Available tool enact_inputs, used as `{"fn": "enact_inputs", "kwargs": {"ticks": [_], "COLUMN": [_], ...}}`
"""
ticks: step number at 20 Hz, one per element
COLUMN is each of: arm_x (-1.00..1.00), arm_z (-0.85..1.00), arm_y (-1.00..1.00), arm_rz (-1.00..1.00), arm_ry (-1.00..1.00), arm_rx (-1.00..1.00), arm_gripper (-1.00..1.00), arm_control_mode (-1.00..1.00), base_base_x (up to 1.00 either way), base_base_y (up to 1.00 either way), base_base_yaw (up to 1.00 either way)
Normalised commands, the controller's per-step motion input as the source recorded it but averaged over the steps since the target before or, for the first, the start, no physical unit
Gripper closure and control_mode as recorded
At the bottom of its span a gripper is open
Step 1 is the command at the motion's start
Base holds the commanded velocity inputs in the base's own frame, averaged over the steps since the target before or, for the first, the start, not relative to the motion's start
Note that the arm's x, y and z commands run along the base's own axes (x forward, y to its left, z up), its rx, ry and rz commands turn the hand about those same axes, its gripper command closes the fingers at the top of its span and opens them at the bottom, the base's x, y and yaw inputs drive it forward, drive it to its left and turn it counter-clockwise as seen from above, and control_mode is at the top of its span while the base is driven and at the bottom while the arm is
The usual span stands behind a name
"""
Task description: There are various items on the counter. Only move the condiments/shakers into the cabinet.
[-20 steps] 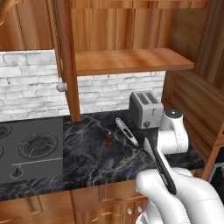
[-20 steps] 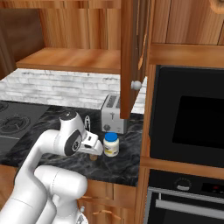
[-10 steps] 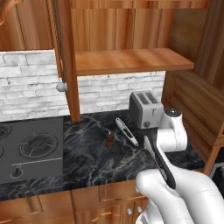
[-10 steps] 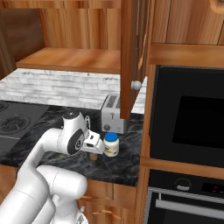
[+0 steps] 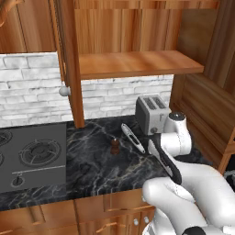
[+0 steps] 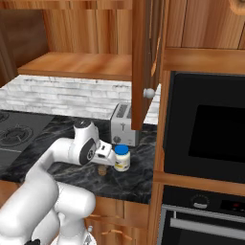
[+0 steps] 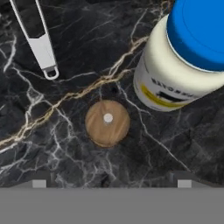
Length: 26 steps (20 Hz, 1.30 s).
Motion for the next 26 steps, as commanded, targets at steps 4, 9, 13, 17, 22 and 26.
{"fn": "enact_inputs", "kwargs": {"ticks": [4,9,13,17,22,26], "arm_x": [0.26,0.21,0.19,0.17,0.04,-0.06], "arm_z": [-0.38,-0.41,-0.35,-0.20,-0.01,0.09], "arm_y": [0.03,0.00,0.00,0.01,0.00,0.00], "arm_rz": [0.00,0.00,0.00,0.00,0.00,0.00], "arm_ry": [0.00,0.00,0.00,0.00,-0.05,0.00], "arm_rx": [0.00,0.00,0.00,0.00,0.00,0.00], "arm_gripper": [-1.00,-1.00,-1.00,-1.00,1.00,1.00], "arm_control_mode": [-1.00,-1.00,-1.00,-1.00,-1.00,-1.00], "base_base_x": [0.00,0.00,0.00,0.00,0.00,0.00], "base_base_y": [0.00,0.00,0.00,0.00,0.00,0.00], "base_base_yaw": [0.00,0.00,0.00,0.00,0.00,0.00]}}
